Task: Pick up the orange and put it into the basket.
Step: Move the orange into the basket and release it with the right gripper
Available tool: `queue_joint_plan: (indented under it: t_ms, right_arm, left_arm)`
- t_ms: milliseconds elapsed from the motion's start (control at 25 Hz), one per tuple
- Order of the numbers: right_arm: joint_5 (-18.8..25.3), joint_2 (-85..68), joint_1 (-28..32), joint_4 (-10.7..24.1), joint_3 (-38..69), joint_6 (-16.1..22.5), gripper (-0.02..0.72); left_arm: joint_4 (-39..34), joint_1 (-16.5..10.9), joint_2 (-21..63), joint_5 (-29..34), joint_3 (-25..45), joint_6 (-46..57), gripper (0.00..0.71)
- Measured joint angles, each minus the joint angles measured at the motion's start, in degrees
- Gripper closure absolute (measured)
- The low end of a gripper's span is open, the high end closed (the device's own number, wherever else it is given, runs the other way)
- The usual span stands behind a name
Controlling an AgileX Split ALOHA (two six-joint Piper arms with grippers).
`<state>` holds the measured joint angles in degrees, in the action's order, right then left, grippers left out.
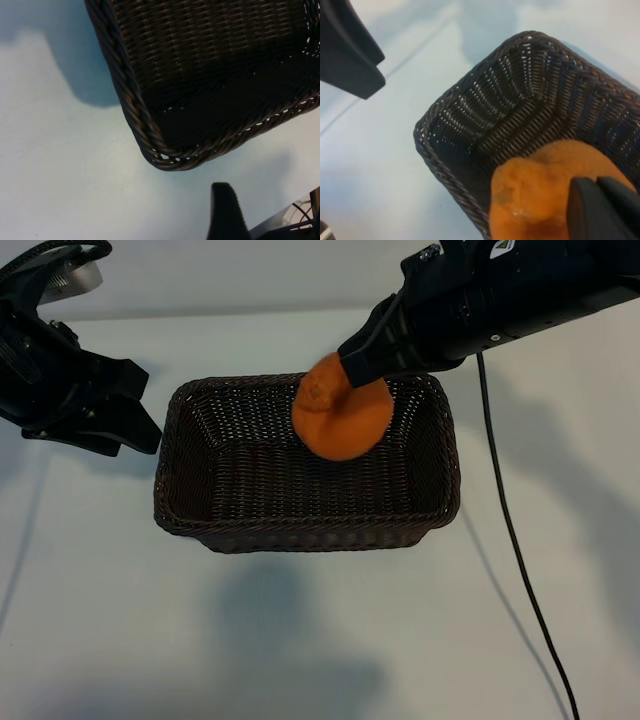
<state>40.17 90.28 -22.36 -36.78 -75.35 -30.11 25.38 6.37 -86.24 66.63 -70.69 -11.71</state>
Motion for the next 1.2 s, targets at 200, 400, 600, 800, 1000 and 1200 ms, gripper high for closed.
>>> queue_joint_plan:
  t_ms: [200, 400, 600, 800, 1000, 1200]
  right_arm:
    - [-1.8, 2.0, 0.0, 1.3, 0.0, 0.0, 0.669]
    - [-2.7, 6.5, 0.0, 3.7, 0.0, 0.0, 0.669]
    - [-2.7, 12.1, 0.0, 5.6, 0.0, 0.0, 0.669]
    - [-2.8, 17.0, 0.0, 5.9, 0.0, 0.0, 0.669]
    - [-3.4, 19.1, 0.0, 5.9, 0.0, 0.0, 0.669]
    - [-4.6, 19.0, 0.0, 5.8, -0.2, 0.0, 0.631]
  left_arm:
    - [0.1, 0.0, 0.0, 0.0, 0.0, 0.0, 0.245]
    - [0.1, 0.0, 0.0, 0.0, 0.0, 0.0, 0.245]
    - [0.1, 0.0, 0.0, 0.0, 0.0, 0.0, 0.245]
    - [0.1, 0.0, 0.0, 0.0, 0.0, -0.2, 0.245]
    - [0.1, 0.0, 0.0, -0.2, 0.0, -0.2, 0.245]
    - [0.1, 0.0, 0.0, -1.4, 0.0, -0.2, 0.245]
